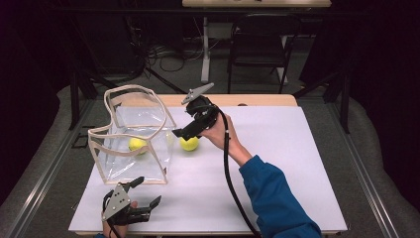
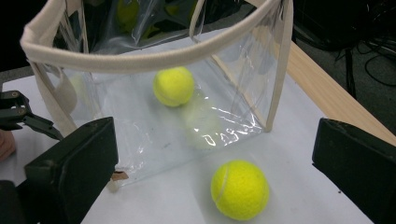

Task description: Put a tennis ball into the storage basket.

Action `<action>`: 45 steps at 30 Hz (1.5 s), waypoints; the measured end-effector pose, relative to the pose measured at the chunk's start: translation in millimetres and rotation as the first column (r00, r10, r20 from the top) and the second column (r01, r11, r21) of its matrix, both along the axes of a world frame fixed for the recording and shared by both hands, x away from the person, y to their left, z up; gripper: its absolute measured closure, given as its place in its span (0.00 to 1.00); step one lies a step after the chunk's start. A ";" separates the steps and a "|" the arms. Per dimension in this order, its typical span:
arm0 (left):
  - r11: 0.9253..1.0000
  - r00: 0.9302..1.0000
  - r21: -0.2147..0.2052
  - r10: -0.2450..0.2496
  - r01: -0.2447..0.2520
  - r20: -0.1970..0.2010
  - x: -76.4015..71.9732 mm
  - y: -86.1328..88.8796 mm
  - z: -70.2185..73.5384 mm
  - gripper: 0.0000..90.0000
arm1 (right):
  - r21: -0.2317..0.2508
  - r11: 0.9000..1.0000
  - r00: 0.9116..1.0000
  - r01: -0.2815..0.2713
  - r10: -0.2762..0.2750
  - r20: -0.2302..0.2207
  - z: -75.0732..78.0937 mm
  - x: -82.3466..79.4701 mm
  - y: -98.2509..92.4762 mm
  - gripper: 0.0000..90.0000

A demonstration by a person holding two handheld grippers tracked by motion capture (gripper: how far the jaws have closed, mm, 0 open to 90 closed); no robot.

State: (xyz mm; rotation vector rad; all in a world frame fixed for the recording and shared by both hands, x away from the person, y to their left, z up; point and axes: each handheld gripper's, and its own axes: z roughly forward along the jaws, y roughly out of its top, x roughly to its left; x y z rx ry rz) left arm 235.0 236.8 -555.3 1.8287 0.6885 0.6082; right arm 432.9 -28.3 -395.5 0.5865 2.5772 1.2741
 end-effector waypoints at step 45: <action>1.000 1.000 -0.001 0.002 -0.002 0.003 0.0 -0.4 0.1 0.18 | -0.068 0.995 0.995 0.079 -0.083 -0.057 -75.2 7.7 -26.2 0.00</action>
